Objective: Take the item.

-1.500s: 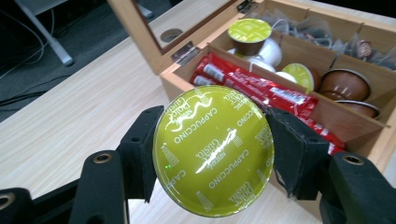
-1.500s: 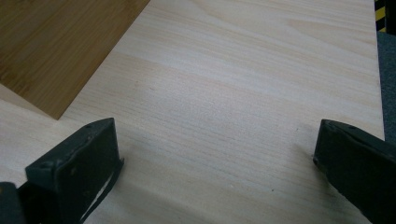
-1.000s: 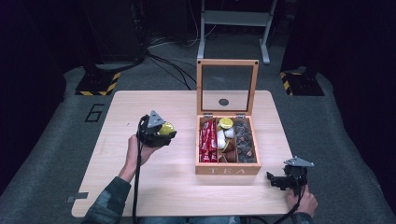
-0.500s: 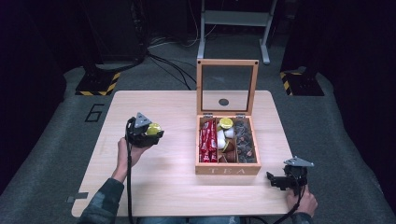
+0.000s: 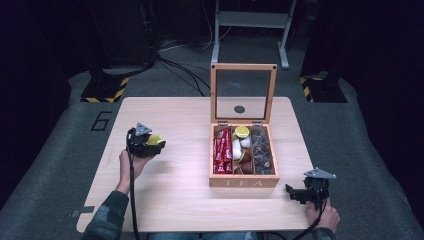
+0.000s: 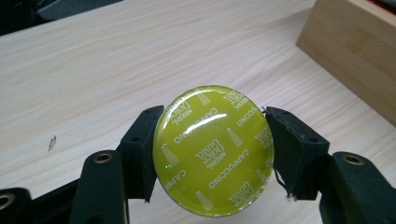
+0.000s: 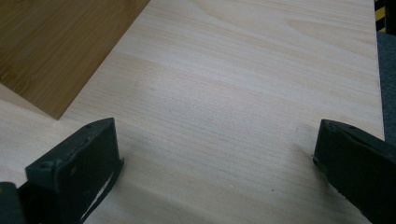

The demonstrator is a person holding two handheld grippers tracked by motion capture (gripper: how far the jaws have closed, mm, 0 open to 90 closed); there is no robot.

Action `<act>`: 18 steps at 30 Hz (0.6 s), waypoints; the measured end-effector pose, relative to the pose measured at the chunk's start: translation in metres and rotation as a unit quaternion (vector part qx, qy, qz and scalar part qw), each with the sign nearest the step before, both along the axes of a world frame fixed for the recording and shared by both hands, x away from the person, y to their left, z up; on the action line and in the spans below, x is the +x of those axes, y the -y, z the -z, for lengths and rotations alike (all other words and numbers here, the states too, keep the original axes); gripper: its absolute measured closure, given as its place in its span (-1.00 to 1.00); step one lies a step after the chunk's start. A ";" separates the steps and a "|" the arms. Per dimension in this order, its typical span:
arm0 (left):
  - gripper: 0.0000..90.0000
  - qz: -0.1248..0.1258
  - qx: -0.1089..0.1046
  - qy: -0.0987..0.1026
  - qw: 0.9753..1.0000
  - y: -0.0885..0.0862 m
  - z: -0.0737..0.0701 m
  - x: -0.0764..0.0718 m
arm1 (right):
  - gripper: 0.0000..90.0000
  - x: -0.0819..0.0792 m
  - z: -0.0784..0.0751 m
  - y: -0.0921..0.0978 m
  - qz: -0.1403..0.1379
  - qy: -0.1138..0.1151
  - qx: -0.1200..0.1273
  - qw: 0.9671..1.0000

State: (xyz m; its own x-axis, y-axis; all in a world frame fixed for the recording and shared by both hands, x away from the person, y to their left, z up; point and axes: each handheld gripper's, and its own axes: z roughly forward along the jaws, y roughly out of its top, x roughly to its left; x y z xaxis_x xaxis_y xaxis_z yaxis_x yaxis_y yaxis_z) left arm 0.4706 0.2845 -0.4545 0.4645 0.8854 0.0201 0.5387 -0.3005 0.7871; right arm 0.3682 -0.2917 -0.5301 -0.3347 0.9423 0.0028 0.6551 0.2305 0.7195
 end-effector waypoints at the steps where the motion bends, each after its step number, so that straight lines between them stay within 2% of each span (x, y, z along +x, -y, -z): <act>1: -0.12 -0.004 -0.001 -0.001 1.000 -0.002 0.002 0.001 | -1.00 0.000 0.000 0.000 0.000 0.000 0.000 1.000; 9: -0.12 -0.032 -0.024 -0.035 0.999 -0.016 0.020 0.009 | -1.00 0.000 0.000 0.000 -0.001 0.000 -0.002 1.000; 11: -0.12 -0.037 -0.027 -0.037 0.998 -0.017 0.022 0.010 | -1.00 0.000 0.000 0.000 0.000 0.000 0.000 1.000; 13: -0.12 -0.040 -0.027 -0.038 0.998 -0.018 0.025 0.012 | -1.00 0.000 0.000 0.000 0.000 0.000 0.000 1.000; 15: -0.12 -0.037 -0.019 -0.046 0.998 -0.020 0.027 0.013 | -1.00 0.000 0.000 0.000 0.000 0.000 0.000 1.000; 17: -0.12 -0.045 -0.027 -0.047 0.998 -0.020 0.030 0.015 | -1.00 0.000 0.000 0.000 0.000 0.000 0.000 1.000; 18: -0.12 -0.040 -0.017 -0.052 0.998 -0.022 0.031 0.015 | -1.00 0.000 0.000 0.000 0.000 0.000 0.000 1.000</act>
